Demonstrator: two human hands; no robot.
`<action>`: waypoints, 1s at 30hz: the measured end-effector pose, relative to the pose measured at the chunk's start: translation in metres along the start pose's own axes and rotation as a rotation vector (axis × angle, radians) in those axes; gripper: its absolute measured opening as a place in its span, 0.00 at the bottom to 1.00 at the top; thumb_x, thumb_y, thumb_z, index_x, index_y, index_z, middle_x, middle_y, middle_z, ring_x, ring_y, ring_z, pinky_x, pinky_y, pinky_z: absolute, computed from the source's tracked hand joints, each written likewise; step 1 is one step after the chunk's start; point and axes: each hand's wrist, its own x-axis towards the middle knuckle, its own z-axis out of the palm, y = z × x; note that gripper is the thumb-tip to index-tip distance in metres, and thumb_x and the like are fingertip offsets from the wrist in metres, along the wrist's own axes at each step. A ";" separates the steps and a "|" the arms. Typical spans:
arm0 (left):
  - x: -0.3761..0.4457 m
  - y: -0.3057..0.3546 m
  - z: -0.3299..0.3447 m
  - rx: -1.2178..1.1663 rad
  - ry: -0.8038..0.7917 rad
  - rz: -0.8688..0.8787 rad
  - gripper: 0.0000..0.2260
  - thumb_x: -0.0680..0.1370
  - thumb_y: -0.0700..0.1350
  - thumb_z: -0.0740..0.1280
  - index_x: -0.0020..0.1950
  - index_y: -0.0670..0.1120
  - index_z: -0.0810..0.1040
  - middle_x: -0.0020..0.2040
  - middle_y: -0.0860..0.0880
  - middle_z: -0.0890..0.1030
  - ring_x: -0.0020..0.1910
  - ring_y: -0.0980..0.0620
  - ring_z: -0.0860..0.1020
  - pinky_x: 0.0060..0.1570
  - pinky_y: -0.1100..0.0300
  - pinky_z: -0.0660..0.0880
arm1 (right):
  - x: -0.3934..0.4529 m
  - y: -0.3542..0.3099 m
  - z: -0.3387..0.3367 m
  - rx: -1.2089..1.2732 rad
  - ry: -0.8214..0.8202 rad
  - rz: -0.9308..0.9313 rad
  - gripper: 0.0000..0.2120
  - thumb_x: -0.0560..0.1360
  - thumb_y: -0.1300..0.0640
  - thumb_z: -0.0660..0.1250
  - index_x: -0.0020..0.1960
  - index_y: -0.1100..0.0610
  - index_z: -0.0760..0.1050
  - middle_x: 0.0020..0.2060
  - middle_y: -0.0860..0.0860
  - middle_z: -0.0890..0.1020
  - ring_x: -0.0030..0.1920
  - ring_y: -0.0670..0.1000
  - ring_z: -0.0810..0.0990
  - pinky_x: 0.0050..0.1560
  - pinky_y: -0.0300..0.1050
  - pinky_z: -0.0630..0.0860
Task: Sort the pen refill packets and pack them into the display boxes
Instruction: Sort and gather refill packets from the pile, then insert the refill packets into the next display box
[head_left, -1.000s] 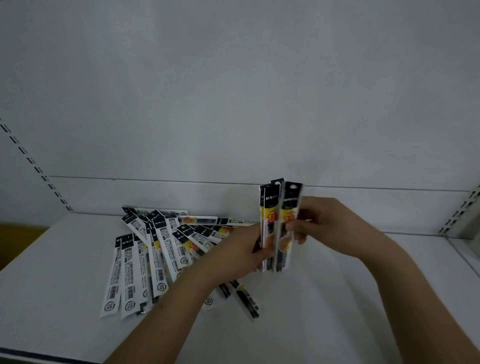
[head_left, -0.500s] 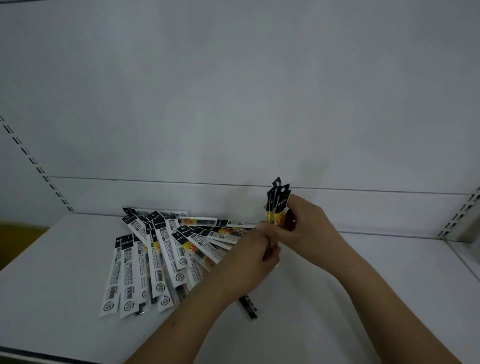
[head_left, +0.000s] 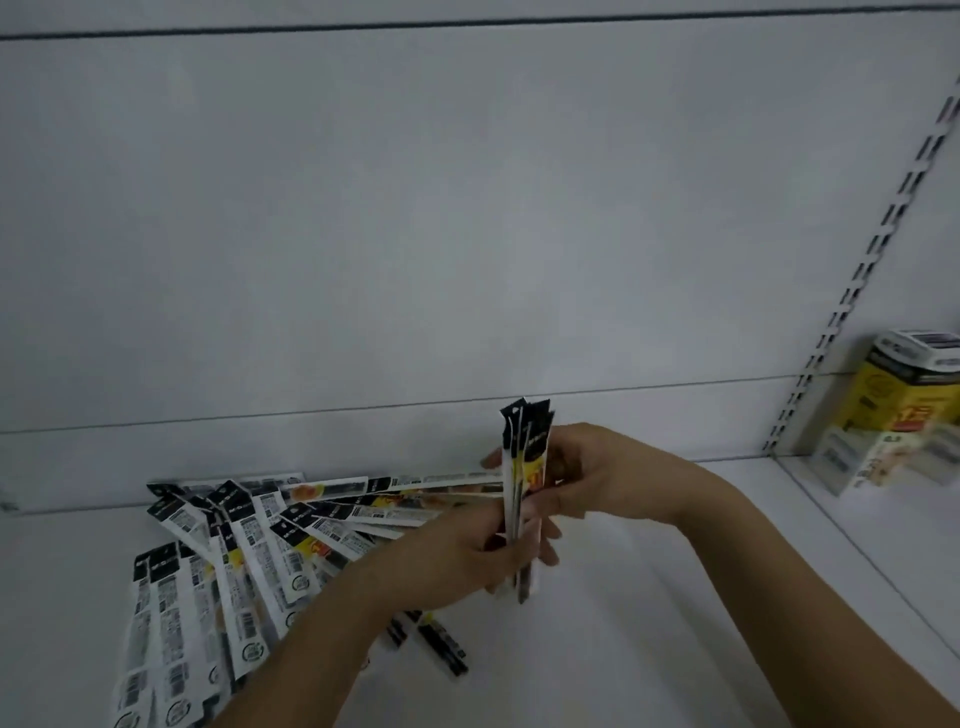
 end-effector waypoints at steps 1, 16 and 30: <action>0.004 0.005 0.003 0.002 -0.033 0.013 0.11 0.83 0.52 0.59 0.62 0.50 0.76 0.54 0.57 0.82 0.38 0.65 0.77 0.40 0.65 0.75 | -0.007 -0.001 -0.003 -0.030 0.018 0.009 0.09 0.74 0.60 0.72 0.54 0.58 0.79 0.42 0.54 0.84 0.39 0.54 0.81 0.42 0.50 0.77; 0.130 0.095 0.149 0.165 -0.038 0.373 0.12 0.81 0.47 0.63 0.63 0.61 0.73 0.56 0.65 0.73 0.53 0.66 0.74 0.47 0.72 0.71 | -0.288 -0.012 -0.130 -0.074 1.192 -0.039 0.05 0.67 0.51 0.72 0.41 0.51 0.82 0.30 0.47 0.81 0.28 0.46 0.70 0.31 0.38 0.65; 0.318 0.261 0.286 0.227 0.807 0.335 0.23 0.76 0.54 0.69 0.70 0.54 0.68 0.65 0.50 0.64 0.61 0.54 0.70 0.57 0.65 0.71 | -0.348 0.058 -0.320 -0.012 1.239 -0.270 0.03 0.76 0.61 0.69 0.49 0.54 0.81 0.37 0.45 0.84 0.32 0.48 0.75 0.36 0.41 0.76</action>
